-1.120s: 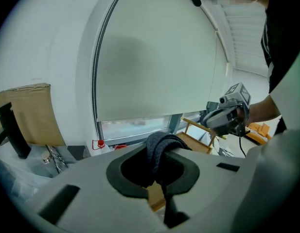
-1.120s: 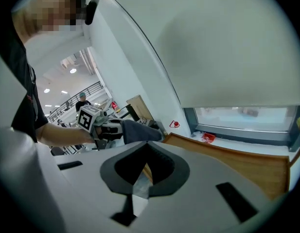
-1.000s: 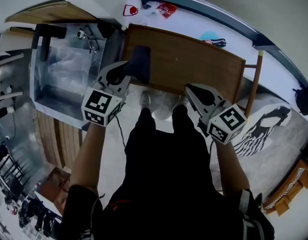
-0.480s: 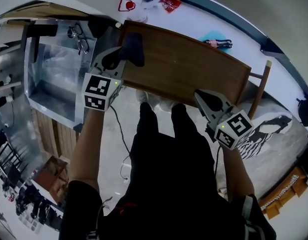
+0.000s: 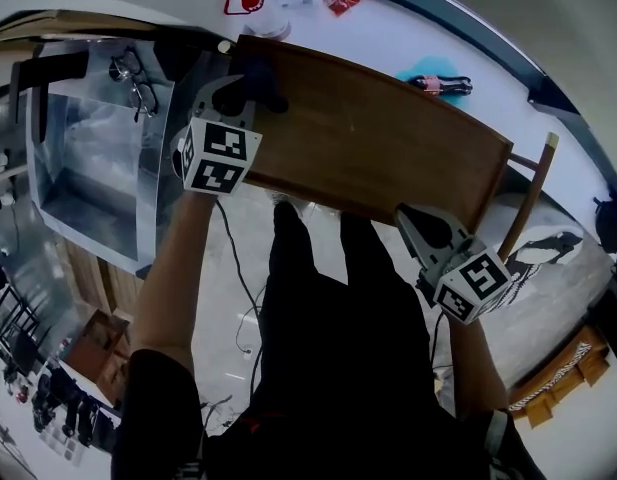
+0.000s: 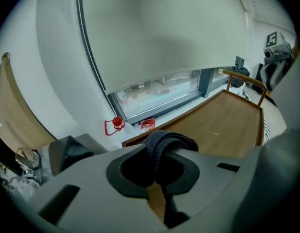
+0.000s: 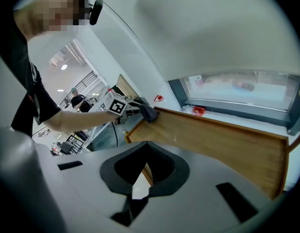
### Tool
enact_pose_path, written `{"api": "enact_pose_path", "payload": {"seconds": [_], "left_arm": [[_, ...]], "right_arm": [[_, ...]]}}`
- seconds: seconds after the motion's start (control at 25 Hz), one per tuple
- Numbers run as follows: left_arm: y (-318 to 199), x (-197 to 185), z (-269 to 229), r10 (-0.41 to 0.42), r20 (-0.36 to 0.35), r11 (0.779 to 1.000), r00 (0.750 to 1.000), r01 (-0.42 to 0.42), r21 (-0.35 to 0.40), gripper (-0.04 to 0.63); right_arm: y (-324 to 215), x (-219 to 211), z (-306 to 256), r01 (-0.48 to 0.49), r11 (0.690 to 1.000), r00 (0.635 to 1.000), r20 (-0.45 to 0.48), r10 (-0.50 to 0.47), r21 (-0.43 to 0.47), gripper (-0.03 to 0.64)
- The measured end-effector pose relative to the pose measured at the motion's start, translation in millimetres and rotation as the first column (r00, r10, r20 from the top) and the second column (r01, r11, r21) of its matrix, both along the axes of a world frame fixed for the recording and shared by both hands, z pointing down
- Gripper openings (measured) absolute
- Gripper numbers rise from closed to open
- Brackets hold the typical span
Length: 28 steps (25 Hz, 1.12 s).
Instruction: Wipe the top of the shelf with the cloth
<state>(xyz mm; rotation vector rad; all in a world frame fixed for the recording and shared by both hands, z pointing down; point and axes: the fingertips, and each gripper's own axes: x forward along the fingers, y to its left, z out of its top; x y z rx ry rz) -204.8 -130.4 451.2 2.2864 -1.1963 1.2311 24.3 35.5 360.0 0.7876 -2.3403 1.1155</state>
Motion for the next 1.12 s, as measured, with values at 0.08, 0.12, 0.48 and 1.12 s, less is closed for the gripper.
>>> {"api": "enact_pose_path", "payload": {"seconds": [0.08,0.12,0.48,1.12], "left_arm": [[-5,8,14,0.017,0.012,1.0,1.0,-0.017,-0.014,0.043],[-7,13,21,0.028,0.017,0.999,0.999,-0.028,-0.018,0.043],[-21,46,58,0.116,0.035,0.992,0.993,-0.114,-0.047,0.043],[-12,123,71,0.198,-0.045,0.978,0.979,-0.2,-0.054,0.043]], "right_arm": [[3,5,5,-0.011,1.0,1.0,-0.005,0.011,-0.015,0.005],[3,7,7,-0.015,1.0,1.0,-0.007,0.015,-0.02,0.005],[6,23,17,-0.059,0.998,0.998,-0.002,0.059,-0.036,0.005],[22,60,21,-0.143,0.989,0.989,0.025,0.144,-0.04,0.005]]}}
